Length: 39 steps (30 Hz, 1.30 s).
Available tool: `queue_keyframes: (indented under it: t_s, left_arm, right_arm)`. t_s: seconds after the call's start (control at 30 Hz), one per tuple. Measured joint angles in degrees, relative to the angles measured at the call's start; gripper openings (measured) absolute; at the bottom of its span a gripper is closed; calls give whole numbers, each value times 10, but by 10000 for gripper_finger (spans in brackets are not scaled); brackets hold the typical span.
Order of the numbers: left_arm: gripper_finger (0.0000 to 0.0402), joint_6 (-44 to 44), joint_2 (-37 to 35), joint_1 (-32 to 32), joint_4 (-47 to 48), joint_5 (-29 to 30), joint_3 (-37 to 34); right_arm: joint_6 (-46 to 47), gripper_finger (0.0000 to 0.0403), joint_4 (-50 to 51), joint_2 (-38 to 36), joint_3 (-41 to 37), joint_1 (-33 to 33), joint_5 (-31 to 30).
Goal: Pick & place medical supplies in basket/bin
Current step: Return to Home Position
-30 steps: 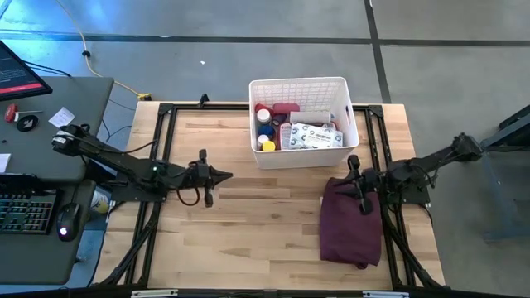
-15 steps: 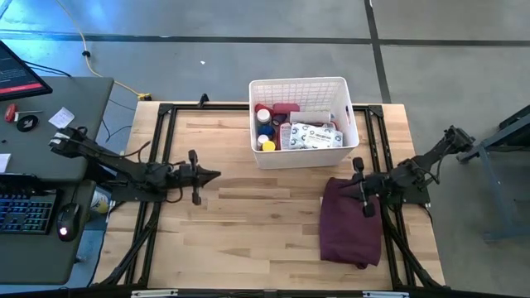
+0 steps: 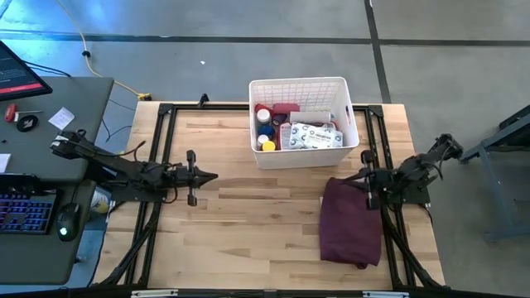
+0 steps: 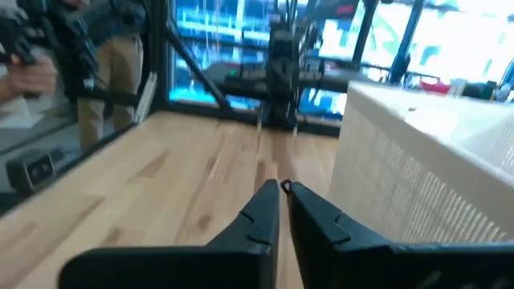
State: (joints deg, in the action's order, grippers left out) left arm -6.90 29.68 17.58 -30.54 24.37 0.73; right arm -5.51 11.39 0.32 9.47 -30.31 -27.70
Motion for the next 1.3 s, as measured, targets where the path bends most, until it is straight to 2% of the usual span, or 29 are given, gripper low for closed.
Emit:
queue_keyframes:
  t_s: [0.17, 0.27, 0.37, 0.43, 0.6, 0.67, 0.8, 0.9, 1.0, 1.17, 1.3]
  left_arm:
    - [40, 0, -17, -3, 36, -4, 0]
    - [23, 8, -19, -24, 42, -15, -1]
    - [20, 13, -19, -56, 42, -49, -1]
    - [22, 21, -19, -81, 42, -72, -1]
    - [41, 44, -19, -141, 42, -139, -1]
    - [33, 46, -19, -159, 42, -162, -1]
    - [21, 57, -19, -182, 36, -190, -1]
    - [22, 60, -19, -184, 34, -196, -1]
    - [47, 58, -19, -183, 34, -192, -1]
    - [83, 59, -19, -183, 34, -141, -1]
    - [88, 59, -17, -183, 35, -161, -1]
  right_arm:
    - [-5, 3, 3, -2, -1, 25, 7]
    - [-6, 5, 3, -2, -1, 52, 27]
    - [-2, 1, -6, -1, 0, 82, 94]
    - [6, 3, 2, -1, 0, 103, 117]
    - [22, 1, -7, -1, -11, 161, 149]
    - [29, 1, -8, 0, -21, 183, 174]
    - [38, 1, -21, 0, -42, 220, 182]
    - [41, 1, -54, 0, -59, 239, 211]
    - [43, 1, -65, 0, -63, 253, 224]
    - [31, 1, -66, 0, -64, 276, 234]
    - [34, 1, -78, 0, -65, 311, 271]
